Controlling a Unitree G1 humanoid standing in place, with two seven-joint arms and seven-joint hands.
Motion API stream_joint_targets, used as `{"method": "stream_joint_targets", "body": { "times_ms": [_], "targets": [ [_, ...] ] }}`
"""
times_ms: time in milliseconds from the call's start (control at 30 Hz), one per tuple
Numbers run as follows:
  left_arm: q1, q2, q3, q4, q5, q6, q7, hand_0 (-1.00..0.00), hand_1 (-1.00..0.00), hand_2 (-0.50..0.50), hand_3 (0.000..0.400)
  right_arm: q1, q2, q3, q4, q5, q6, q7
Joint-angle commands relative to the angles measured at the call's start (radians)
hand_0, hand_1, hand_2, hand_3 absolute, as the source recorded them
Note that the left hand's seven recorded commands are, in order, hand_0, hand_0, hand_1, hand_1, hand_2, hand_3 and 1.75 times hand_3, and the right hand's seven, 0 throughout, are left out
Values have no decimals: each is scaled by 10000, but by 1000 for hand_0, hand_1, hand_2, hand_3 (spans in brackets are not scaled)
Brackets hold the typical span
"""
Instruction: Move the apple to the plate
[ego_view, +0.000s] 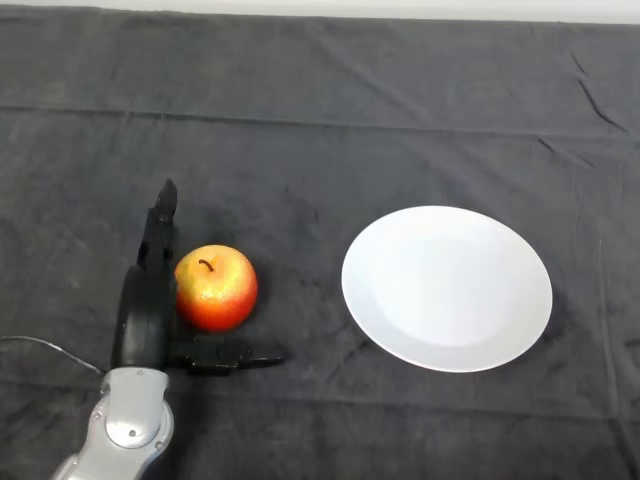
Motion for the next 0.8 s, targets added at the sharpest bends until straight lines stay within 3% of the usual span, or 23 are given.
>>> {"method": "stream_joint_targets", "body": {
  "times_ms": [33, 67, 100, 133, 167, 800],
  "targets": [
    [-471, 131, -147, 450, -168, 63, -93, 0, 0, 0, 0, 121, 106, -90, -468, 99, -77, -93],
    [-492, 136, -147, 504, -172, 74, -95, -24, -165, 71, 66, 121, 106, -90, -467, 100, -77, -93],
    [-513, 140, -146, 546, -174, 93, -94, -416, -655, 120, 262, 121, 105, -90, -467, 100, -77, -92],
    [-531, 145, -143, 576, -177, 112, -92, -686, -1000, 157, 400, 121, 105, -90, -466, 100, -77, -92],
    [-555, 157, -132, 601, -183, 137, -93, -1000, -1000, 0, 400, 121, 105, -90, -466, 101, -78, -92],
    [-962, 400, 63, 173, 95, 440, 211, -1000, -1000, 0, 400, 118, 101, -89, -455, 107, -80, -87]
  ]
}}
